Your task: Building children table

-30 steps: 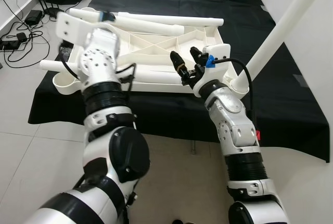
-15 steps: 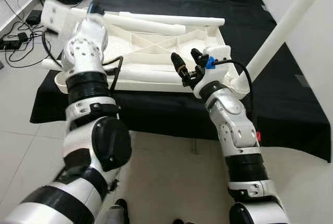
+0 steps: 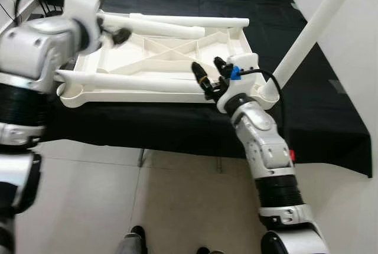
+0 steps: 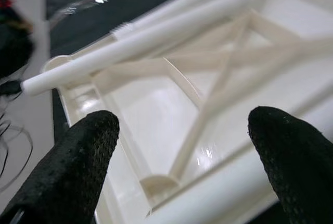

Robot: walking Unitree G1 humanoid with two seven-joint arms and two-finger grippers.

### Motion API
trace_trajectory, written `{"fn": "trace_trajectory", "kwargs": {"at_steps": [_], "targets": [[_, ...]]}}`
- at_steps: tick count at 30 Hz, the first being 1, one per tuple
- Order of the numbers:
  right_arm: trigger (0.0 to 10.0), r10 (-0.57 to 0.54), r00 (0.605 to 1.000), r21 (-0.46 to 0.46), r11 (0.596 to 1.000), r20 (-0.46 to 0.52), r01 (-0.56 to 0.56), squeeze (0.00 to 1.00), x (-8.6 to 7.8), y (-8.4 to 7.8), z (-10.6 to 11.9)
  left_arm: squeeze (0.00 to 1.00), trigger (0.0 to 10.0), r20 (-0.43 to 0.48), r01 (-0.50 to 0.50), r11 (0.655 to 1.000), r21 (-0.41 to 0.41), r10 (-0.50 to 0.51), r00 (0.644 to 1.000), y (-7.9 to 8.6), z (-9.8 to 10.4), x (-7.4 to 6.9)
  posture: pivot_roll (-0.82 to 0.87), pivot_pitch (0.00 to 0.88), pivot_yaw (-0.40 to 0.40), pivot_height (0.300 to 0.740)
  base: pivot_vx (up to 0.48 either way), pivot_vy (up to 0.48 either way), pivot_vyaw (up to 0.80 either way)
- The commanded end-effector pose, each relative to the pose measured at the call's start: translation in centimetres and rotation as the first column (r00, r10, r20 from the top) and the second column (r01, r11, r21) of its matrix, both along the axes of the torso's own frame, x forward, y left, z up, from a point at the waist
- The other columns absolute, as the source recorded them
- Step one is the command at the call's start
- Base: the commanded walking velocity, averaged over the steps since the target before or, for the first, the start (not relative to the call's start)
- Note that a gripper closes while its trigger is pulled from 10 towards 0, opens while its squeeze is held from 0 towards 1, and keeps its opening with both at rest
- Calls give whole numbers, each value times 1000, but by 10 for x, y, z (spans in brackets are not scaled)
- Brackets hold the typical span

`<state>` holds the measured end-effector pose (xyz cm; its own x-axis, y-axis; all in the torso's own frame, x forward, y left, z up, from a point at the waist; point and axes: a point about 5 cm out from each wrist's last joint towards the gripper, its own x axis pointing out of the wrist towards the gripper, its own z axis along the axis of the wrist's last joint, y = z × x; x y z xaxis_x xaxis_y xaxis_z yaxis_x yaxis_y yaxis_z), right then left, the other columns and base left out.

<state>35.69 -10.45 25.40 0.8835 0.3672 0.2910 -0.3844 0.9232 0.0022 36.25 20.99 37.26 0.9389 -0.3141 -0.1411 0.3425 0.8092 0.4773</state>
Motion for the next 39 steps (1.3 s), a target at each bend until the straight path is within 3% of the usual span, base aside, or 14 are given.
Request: {"fn": "trace_trajectory", "kwargs": {"at_steps": [1, 3, 7, 9, 11, 16, 22, 28, 30, 31, 32, 35, 36, 39], "targets": [[10000, 7, 1000, 10, 1000, -4, -7, 0, -2, 1, -4, 0, 10000, -47, 83, 994, 72, -80, 996, 0, -2, 0, 116, 204, -91, 740, 0, 0, 0], [10000, 9, 1000, 16, 1000, -9, -8, 0, -2, 1, -5, 0, 10000, -111, 187, 973, 133, -172, 979, 9, 2, -3, 120, 208, -91, 740, 0, 0, 0], [10000, 9, 1000, 17, 1000, -11, -9, 0, -3, 3, -7, 0, 10000, -153, 269, 942, 200, -242, 958, 15, 7, -5, 126, 215, -84, 740, 0, 0, 0], [10000, 10, 1000, 18, 1000, -12, -10, 0, -4, 4, -7, 0, 10000, -191, 330, 897, 295, -283, 940, 23, 9, -5, 121, 224, -76, 740, 0, 0, 0], [10000, 10, 1000, 18, 1000, -12, -9, 0, -4, 4, -6, 0, 10000, -226, 363, 876, 319, -302, 926, 25, 8, -5, 121, 224, -76, 740, 0, 0, 0], [10000, 4, 1000, 17, 1000, -15, -4, 0, -5, 1, -5, 0, 10000, -322, 413, 816, 405, -296, 899, 37, -6, -6, 115, 243, -72, 740, 0, 0, 0], [10000, -4, 1000, 11, 1000, -27, 4, 0, -9, -2, -8, 0, 10000, -441, 478, 704, 526, -255, 861, 51, -35, -3, 106, 275, -65, 740, 0, 0, 0], [10000, -4, 1000, 7, 1000, -30, 4, 0, -11, -3, -9, 0, 10000, -445, 458, 677, 577, -210, 871, 56, -42, 0, 103, 294, -53, 740, 0, 0, 0], [10000, -11, 1000, 17, 1000, -27, 11, 0, -14, -5, -8, 0, 10000, -384, 393, 610, 688, -153, 910, 63, -39, 4, 103, 315, -38, 740, 0, 0, 0], [10000, -11, 1000, 17, 1000, -27, 11, 0, -14, -5, -8, 0, 10000, -384, 393, 610, 688, -153, 910, 63, -39, 4, 103, 315, -38, 740, 0, 0, 0], [10000, -14, 1000, 24, 1000, -24, 14, 0, -15, -6, -7, 0, 10000, -358, 367, 578, 729, -135, 924, 64, -36, 5, 105, 318, -36, 740, 0, 0, 0], [10000, -14, 1000, 24, 1000, -24, 14, 0, -15, -6, -7, 0, 10000, -358, 367, 578, 729, -135, 924, 64, -36, 5, 105, 318, -36, 740, 0, 0, 0], [10000, -15, 1000, 36, 999, -19, 16, 0, -17, -6, -6, 0, 10000, -328, 337, 503, 796, -111, 938, 69, -31, 6, 108, 328, -33, 740, 0, 0, 0], [10000, -14, 1000, 43, 999, -18, 15, 0, -18, -5, -5, 0, 10000, -308, 317, 468, 825, -97, 946, 73, -30, 5, 108, 330, -32, 740, 0, 0, 0]]}}
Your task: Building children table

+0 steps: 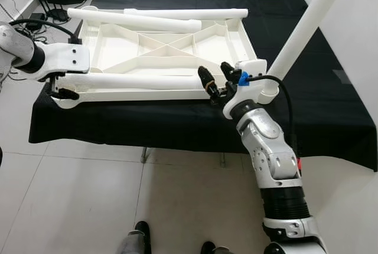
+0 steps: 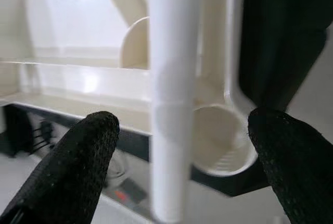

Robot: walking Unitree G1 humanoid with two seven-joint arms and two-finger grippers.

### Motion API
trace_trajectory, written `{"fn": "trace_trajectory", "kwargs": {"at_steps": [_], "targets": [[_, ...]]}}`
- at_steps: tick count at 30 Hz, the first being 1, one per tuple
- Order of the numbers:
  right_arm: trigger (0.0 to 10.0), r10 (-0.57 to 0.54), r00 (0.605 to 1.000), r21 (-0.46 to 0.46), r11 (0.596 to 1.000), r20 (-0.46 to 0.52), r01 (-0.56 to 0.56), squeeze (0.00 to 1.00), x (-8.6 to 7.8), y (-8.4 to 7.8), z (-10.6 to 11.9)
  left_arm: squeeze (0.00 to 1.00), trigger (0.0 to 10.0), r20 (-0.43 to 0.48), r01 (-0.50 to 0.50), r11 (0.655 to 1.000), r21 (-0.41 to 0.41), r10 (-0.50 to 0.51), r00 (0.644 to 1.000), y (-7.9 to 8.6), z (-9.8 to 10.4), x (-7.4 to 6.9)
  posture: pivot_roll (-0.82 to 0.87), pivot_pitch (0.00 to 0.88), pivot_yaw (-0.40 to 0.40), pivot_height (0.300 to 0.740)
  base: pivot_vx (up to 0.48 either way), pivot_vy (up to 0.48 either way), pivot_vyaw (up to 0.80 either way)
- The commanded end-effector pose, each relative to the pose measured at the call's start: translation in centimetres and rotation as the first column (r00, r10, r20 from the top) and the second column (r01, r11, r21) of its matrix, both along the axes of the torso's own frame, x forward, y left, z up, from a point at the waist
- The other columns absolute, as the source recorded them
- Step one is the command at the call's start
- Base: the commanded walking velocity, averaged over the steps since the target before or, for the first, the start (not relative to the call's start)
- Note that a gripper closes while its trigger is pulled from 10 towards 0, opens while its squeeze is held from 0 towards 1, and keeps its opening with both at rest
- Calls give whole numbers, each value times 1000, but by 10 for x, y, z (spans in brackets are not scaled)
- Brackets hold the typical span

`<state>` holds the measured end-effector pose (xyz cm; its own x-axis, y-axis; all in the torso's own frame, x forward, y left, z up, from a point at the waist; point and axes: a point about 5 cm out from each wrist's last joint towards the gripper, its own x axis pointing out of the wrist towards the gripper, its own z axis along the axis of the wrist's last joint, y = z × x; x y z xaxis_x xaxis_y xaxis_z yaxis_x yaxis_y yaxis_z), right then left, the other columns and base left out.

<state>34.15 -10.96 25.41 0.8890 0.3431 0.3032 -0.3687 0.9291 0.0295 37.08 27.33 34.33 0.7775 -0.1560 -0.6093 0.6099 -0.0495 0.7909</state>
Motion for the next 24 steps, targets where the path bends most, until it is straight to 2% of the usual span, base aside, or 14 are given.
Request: {"fn": "trace_trajectory", "kwargs": {"at_steps": [1, 6, 9, 10, 15, 24], "targets": [[10000, 3, 1000, 15, 1000, -20, -3, 0, -3, 0, -5, 0, 10000, 8, -21, 999, 44, 21, 1000, 10, -1, -3, 108, 330, -32, 740, 0, 0, 0], [10000, 3, 1000, 16, 1000, -20, -2, 0, -4, 0, -3, 0, 10000, 16, -23, 999, 44, 22, 1000, 12, -2, -3, 102, 333, -26, 740, 0, 0, 0], [10000, -3, 1000, 21, 1000, -17, 3, 0, -6, -2, 1, 0, 10000, 18, -27, 997, 72, 25, 1000, 15, -5, -3, 95, 345, -21, 740, 0, 0, 0], [10000, -10, 1000, 23, 1000, -13, 10, 0, -9, -5, 4, 0, 10000, 39, -31, 990, 138, 25, 999, 18, -7, -1, 95, 353, -19, 740, 0, 0, 0], [10000, -20, 1000, 27, 999, -10, 20, 0, -10, -6, 6, 0, 10000, 61, -53, 983, 179, 42, 997, 21, -9, 0, 93, 364, -20, 740, 0, 0, 0], [10000, -21, 1000, 26, 999, -14, 21, 0, -11, -7, 7, 0, 10000, 93, -64, 983, 171, 48, 994, 20, -9, 2, 87, 376, -20, 740, 0, 0, 0]]}}
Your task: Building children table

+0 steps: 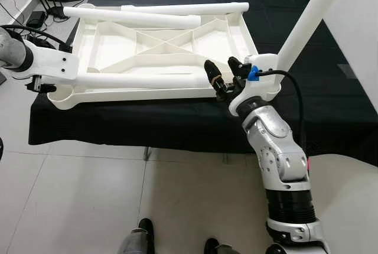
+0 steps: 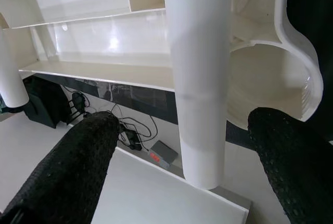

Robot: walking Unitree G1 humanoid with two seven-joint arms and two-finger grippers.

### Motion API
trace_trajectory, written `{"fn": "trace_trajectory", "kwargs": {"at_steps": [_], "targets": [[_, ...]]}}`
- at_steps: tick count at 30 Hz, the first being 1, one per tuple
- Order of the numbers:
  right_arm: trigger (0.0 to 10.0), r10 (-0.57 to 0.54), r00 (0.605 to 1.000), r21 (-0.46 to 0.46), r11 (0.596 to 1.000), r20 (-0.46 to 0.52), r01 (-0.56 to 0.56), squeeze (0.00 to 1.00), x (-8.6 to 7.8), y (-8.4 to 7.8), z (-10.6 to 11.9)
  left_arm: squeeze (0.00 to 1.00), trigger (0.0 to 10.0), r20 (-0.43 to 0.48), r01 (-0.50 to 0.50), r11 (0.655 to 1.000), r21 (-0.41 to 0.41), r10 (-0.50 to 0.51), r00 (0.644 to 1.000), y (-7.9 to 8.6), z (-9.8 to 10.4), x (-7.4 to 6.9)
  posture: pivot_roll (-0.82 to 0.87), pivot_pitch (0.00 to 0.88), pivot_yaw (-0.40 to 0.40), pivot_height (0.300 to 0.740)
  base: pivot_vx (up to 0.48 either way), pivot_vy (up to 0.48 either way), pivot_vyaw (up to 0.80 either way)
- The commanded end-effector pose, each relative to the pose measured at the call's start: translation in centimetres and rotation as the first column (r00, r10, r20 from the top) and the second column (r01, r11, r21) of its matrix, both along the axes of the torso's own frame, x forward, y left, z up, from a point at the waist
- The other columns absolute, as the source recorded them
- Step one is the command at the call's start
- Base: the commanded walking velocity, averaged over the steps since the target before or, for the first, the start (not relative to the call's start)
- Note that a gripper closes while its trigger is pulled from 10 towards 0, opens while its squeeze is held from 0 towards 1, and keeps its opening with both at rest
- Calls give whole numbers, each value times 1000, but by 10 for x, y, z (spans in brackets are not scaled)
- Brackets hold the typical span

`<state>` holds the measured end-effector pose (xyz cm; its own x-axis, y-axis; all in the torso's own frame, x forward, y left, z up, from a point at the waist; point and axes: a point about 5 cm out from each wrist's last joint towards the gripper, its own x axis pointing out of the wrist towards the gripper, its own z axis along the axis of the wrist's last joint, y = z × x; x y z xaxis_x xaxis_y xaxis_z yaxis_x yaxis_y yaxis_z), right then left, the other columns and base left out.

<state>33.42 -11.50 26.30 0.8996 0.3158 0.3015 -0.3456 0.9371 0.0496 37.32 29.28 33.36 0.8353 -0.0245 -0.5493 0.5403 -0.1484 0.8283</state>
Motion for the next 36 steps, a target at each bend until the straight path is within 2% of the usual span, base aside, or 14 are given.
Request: {"fn": "trace_trajectory", "kwargs": {"at_steps": [1, 10, 20, 21, 24, 26, 27, 36], "targets": [[10000, 3, 1000, 8, 1000, -4, -3, 0, -4, -1, -2, 0, 10000, -3, -8, 1000, 17, 8, 1000, 1, 1, 0, 87, 376, -20, 740, 0, 0, 0], [10000, -3, 1000, 17, 1000, -2, 3, 0, -5, -5, 6, 0, 10000, 34, -22, 998, 66, 20, 999, 7, -11, 2, 74, 395, -23, 740, 0, 0, 0], [10000, -2, 1000, 16, 1000, 1, 2, 0, -5, -6, 11, 0, 10000, 44, -36, 997, 66, 33, 998, 8, -20, 3, 60, 410, -25, 740, 0, 0, 0], [10000, -2, 1000, 14, 1000, 1, 2, 0, -6, -6, 12, 0, 9255, 47, -40, 997, 64, 37, 998, 9, -21, 4, 60, 411, -26, 740, 0, 0, 0], [10000, -1, 1000, 13, 1000, 1, 1, 0, -6, -7, 12, 0, 9255, 48, -43, 997, 62, 40, 998, 9, -22, 4, 60, 411, -28, 740, 0, 0, 0], [10000, -3, 1000, 12, 1000, -1, 3, 0, -6, -7, 12, 0, 1490, 49, -55, 998, 43, 53, 997, 10, -22, 4, 58, 410, -28, 740, 0, 0, 0], [10000, -4, 1000, 12, 1000, -1, 4, 0, -5, -8, 12, 0, 0, 51, -58, 998, 35, 56, 997, 10, -22, 4, 58, 410, -28, 740, 0, 0, 0], [10000, -9, 1000, 11, 1000, -2, 9, 0, -4, -8, 13, 0, 0, 48, -59, 998, 27, 57, 997, 9, -24, 5, 59, 397, -30, 740, 0, 0, 0]]}}
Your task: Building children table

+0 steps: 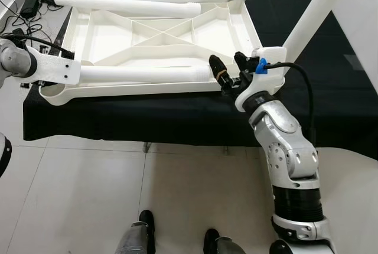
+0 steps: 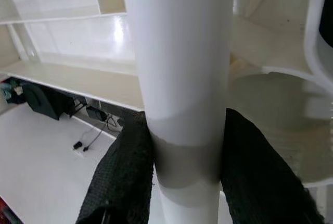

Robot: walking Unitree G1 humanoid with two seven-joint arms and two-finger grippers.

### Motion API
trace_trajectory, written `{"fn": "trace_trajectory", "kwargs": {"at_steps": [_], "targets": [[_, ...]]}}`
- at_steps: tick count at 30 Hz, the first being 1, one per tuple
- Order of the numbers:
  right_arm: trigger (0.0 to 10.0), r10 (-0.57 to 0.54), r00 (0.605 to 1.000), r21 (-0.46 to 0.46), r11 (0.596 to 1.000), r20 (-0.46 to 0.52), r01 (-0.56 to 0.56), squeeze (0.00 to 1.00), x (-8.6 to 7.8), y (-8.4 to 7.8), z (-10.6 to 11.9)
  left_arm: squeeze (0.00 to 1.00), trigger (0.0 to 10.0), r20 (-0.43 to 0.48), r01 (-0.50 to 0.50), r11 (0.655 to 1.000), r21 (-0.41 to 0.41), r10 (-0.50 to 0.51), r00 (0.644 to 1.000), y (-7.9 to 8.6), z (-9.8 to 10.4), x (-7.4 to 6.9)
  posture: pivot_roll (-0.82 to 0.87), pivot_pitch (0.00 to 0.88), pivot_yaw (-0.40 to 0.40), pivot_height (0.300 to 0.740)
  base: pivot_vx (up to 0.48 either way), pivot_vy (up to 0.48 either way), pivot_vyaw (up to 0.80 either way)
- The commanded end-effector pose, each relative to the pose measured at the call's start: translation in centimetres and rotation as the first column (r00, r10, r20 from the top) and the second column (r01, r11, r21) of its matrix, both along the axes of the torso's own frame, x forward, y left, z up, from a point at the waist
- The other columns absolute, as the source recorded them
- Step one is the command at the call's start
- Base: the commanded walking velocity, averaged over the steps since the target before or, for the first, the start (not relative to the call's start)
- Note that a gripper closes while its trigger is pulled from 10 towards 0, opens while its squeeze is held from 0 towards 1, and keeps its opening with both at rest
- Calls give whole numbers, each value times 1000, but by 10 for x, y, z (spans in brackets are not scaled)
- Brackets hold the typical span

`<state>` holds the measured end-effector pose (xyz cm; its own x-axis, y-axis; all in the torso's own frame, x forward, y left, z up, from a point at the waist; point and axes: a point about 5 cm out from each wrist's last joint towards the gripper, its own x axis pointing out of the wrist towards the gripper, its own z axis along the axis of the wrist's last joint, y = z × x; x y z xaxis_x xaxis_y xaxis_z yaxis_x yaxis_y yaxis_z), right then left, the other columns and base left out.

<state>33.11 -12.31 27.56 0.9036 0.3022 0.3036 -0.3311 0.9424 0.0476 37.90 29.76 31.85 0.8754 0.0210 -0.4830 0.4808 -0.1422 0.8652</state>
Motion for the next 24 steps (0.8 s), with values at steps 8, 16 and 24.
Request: {"fn": "trace_trajectory", "kwargs": {"at_steps": [8, 16, 24], "targets": [[10000, 10, 1000, 10, 1000, -7, -10, 0, 0, 1, 0, 0, 0, -18, -23, 1000, 3, 23, 1000, 4, -6, -1, 60, 385, -31, 740, 0, 0, 0], [10000, 11, 1000, 8, 1000, -7, -11, 0, 2, 2, -2, 0, 0, 41, 8, 1000, 10, -9, 999, -3, 10, 1, 67, 370, -32, 740, 0, 0, 0], [10000, 18, 1000, 15, 1000, 6, -18, 0, 6, 5, 0, 0, 0, 168, 31, 998, 49, -39, 985, -12, 43, 3, 86, 338, -34, 740, 0, 0, 0]]}}
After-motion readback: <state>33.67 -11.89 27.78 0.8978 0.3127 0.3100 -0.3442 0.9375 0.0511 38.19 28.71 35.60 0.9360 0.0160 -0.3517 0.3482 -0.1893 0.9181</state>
